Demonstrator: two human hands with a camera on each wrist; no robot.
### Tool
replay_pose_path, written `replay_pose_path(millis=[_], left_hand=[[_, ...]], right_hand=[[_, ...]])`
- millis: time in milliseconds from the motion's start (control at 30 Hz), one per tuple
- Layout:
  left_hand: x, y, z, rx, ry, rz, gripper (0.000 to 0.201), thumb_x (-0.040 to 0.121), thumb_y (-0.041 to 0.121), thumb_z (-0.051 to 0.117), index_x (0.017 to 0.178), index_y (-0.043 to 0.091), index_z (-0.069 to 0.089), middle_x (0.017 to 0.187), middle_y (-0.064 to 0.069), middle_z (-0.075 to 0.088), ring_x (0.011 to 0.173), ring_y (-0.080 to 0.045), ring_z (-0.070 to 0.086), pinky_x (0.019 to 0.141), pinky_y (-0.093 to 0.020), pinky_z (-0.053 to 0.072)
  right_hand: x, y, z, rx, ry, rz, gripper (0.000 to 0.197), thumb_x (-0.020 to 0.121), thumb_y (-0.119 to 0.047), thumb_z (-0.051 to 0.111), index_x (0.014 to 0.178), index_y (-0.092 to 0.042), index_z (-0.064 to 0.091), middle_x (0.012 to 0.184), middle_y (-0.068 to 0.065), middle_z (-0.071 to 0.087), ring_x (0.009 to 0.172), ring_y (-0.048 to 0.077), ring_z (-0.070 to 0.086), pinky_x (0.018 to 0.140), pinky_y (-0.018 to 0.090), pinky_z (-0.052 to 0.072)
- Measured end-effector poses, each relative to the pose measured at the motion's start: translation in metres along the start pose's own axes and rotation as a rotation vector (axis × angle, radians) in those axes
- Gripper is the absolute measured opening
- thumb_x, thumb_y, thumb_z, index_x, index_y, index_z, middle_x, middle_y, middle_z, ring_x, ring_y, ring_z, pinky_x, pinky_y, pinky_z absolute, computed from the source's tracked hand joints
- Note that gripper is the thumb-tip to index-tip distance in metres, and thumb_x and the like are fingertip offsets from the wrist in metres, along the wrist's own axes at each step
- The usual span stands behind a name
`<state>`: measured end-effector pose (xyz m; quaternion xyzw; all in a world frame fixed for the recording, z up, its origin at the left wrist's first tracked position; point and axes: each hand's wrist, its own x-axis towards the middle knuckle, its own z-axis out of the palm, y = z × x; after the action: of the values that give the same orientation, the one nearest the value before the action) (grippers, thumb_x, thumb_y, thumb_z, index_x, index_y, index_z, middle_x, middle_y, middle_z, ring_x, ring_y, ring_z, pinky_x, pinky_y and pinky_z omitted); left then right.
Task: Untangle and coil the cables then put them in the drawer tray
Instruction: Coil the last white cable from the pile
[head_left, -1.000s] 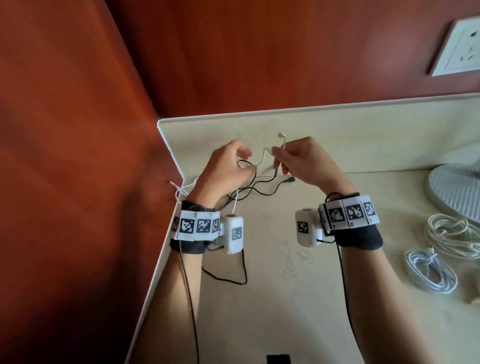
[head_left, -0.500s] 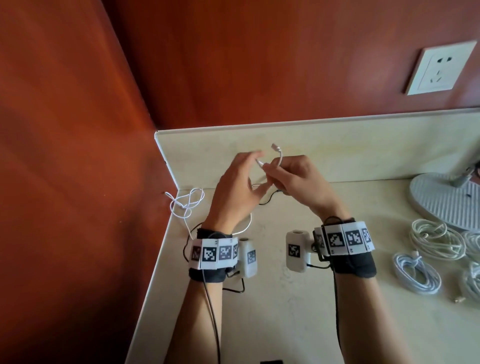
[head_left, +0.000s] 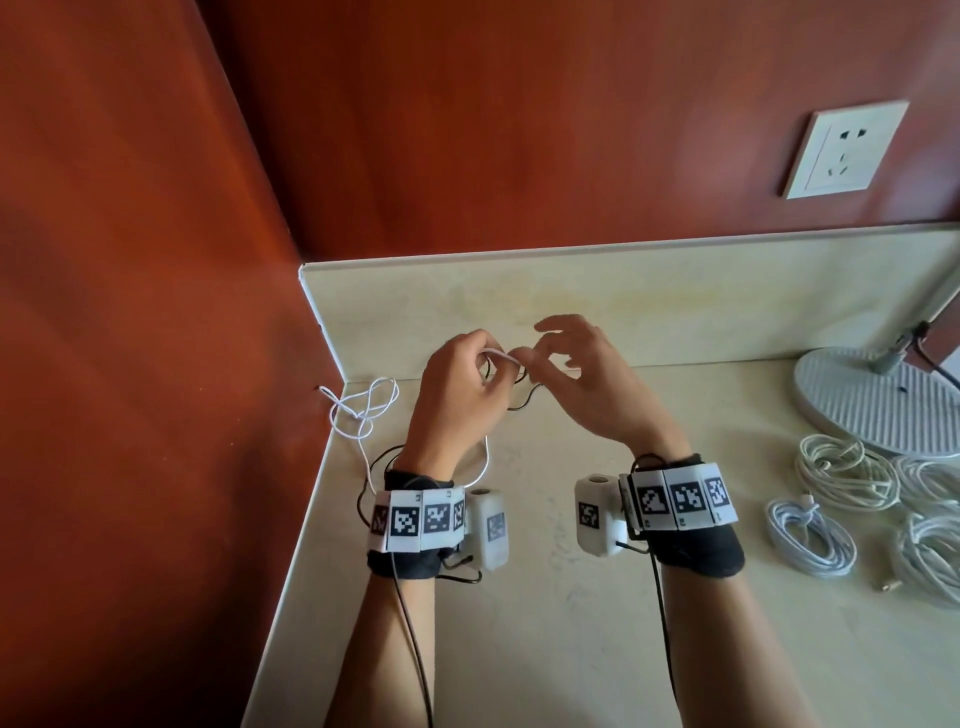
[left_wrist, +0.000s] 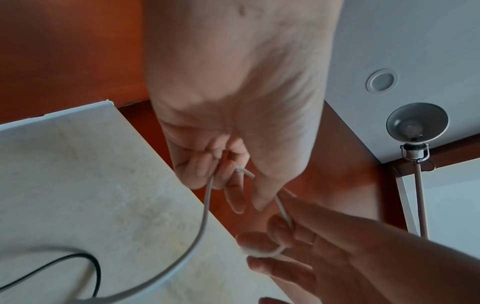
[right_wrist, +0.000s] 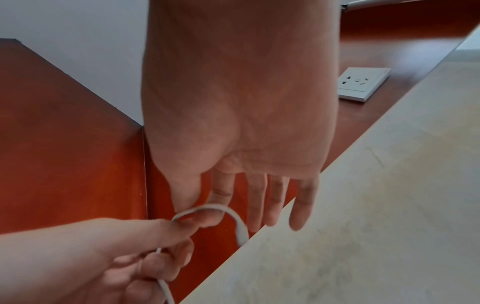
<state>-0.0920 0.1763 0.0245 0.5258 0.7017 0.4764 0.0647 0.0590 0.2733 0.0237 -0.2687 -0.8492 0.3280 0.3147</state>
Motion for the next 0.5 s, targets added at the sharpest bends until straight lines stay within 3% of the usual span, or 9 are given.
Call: replay_pose_path(millis=[33,67,133,167,233,267,367,433,500], left_hand=[[0.001,-0.002,-0.002,0.013,0.014,0.004,0.025,0.093,0.027,0.068,0.073,0.019,0.056,0.06,0.01,0.037,0.058,-0.01,0.039,0.056,-0.024,0.027],[0.002,-0.004,-0.003,0.025,0.031,-0.001,0.028,0.094,0.03,0.068,0.072,0.021,0.055,0.061,0.01,0.038,0.059,-0.01,0.04,0.056,-0.025,0.029],[0.003,-0.006,-0.005,0.033,0.067,-0.038,0.031,0.097,0.036,0.067,0.071,0.021,0.055,0.06,0.008,0.047,0.058,-0.011,0.046,0.057,-0.029,0.035],[0.004,-0.007,-0.006,0.018,0.09,-0.058,0.028,0.097,0.036,0.067,0.076,0.02,0.058,0.062,0.007,0.054,0.059,-0.011,0.051,0.057,-0.03,0.039],[0.003,-0.005,-0.008,-0.036,0.144,-0.072,0.022,0.094,0.029,0.071,0.093,0.016,0.054,0.072,0.006,0.063,0.06,-0.008,0.057,0.058,-0.026,0.042],[0.002,-0.002,-0.009,-0.082,0.16,-0.049,0.027,0.093,0.024,0.073,0.098,0.015,0.048,0.075,0.005,0.065,0.058,-0.008,0.056,0.057,-0.024,0.042],[0.001,0.007,-0.014,-0.159,0.05,0.102,0.028,0.091,0.017,0.074,0.087,0.011,0.047,0.073,0.002,0.059,0.058,-0.013,0.05,0.06,-0.027,0.042],[0.002,0.006,-0.014,-0.061,-0.096,0.127,0.025,0.09,0.025,0.076,0.077,0.015,0.058,0.076,0.004,0.055,0.064,-0.008,0.048,0.064,-0.026,0.04],[0.002,0.001,-0.009,0.115,-0.188,0.082,0.02,0.091,0.037,0.074,0.079,0.023,0.069,0.08,0.004,0.054,0.069,-0.007,0.05,0.066,-0.029,0.041]], right_hand=[[-0.001,0.0,-0.001,-0.01,-0.008,-0.02,0.037,0.1,-0.051,0.061,0.081,-0.021,0.071,0.115,-0.006,0.065,0.112,0.01,0.06,0.094,0.028,0.047],[-0.001,-0.002,-0.004,0.0,-0.022,-0.029,0.044,0.1,-0.053,0.06,0.078,-0.016,0.068,0.102,-0.007,0.068,0.1,0.008,0.063,0.088,0.027,0.048],[-0.002,-0.006,-0.006,0.054,-0.031,0.009,0.059,0.102,-0.053,0.056,0.068,-0.005,0.058,0.064,-0.007,0.059,0.063,0.01,0.058,0.065,0.03,0.045],[-0.002,-0.007,-0.006,0.066,-0.003,0.027,0.063,0.103,-0.052,0.056,0.063,-0.003,0.05,0.053,-0.004,0.049,0.054,0.017,0.055,0.058,0.031,0.04],[-0.001,-0.011,-0.003,0.079,0.104,0.066,0.065,0.105,-0.049,0.054,0.059,-0.009,0.033,0.051,-0.002,0.031,0.048,0.026,0.043,0.053,0.033,0.03],[-0.001,-0.014,-0.002,0.097,0.161,0.087,0.064,0.106,-0.047,0.054,0.058,-0.013,0.028,0.052,-0.004,0.026,0.047,0.02,0.032,0.051,0.032,0.025],[0.004,-0.016,-0.004,0.166,0.285,0.124,0.061,0.108,-0.04,0.052,0.058,-0.019,0.025,0.052,-0.01,0.02,0.049,0.008,0.019,0.047,0.024,0.016],[0.005,-0.016,-0.006,0.206,0.285,0.122,0.061,0.109,-0.04,0.05,0.059,-0.017,0.025,0.053,-0.006,0.022,0.05,0.007,0.019,0.047,0.025,0.017],[0.004,-0.018,-0.004,0.249,0.222,0.137,0.063,0.109,-0.044,0.046,0.062,-0.007,0.028,0.058,0.003,0.026,0.054,0.013,0.024,0.05,0.031,0.021]])
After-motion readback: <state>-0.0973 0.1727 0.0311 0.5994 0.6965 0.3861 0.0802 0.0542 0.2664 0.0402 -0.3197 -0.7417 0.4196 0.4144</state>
